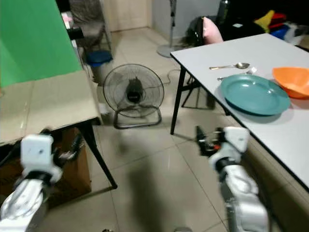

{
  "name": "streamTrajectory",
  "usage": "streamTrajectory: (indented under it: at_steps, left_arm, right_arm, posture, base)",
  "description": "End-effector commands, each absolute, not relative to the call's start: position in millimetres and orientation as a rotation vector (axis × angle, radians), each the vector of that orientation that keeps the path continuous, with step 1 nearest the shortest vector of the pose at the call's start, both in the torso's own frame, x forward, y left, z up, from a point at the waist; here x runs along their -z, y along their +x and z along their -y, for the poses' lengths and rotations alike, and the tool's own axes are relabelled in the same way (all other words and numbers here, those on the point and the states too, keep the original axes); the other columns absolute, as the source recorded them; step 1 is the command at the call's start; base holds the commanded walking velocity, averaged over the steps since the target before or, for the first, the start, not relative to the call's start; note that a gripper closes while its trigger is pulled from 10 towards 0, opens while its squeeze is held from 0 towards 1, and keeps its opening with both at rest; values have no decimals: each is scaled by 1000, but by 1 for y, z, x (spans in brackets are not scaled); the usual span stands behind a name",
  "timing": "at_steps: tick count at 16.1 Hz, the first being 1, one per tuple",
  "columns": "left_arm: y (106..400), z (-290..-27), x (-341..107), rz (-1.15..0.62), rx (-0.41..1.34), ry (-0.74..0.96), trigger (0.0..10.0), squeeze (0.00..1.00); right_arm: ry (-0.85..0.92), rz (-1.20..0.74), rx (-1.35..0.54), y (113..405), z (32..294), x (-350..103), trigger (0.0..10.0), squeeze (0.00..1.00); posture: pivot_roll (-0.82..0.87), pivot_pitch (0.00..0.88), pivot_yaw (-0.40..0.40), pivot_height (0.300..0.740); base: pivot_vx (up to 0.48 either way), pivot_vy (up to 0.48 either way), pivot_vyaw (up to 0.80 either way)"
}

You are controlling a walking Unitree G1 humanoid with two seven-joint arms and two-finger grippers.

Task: Setting the table

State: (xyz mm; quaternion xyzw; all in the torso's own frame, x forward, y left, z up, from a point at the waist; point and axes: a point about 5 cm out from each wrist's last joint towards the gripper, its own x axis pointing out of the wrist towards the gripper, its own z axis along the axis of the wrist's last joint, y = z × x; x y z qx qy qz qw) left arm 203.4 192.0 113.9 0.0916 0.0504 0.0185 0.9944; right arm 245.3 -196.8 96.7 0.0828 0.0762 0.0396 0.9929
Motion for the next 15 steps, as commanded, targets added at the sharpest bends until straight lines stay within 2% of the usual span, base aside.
streamTrajectory:
  at_steps: [1, 8, 9, 11, 15]
  left_arm:
    - [205, -188, -116, -69, -18, 170, 10000, 0]
    - [187, -193, -108, -62, -67, 165, 10000, 0]
    - [184, -192, -109, -59, -76, 157, 10000, 0]
    - [179, -190, -112, -39, -83, 124, 10000, 0]
    - [168, -194, -112, -30, -159, 127, 10000, 0]
  right_arm:
    - [158, -129, -72, 246, 200, -99, 10000, 0]
    - [166, -122, -199, 250, 176, -99, 10000, 0]
    - [137, -132, -223, 250, 173, -98, 10000, 0]
    - [155, -140, -234, 251, 169, -96, 10000, 0]
    - [205, -158, -252, 254, 166, -95, 10000, 0]
  posture:
    - [-122, 27, 68, 740]
    - [-102, 15, 30, 740]
    - [-96, 14, 22, 740]
    - [-94, 12, 17, 740]
    - [-79, 26, 0, 740]
  base:
    - [0, 341, 0]
    - [0, 344, 0]
    - [0, 322, 800]
    - [0, 0, 800]
    - [79, 0, 0]
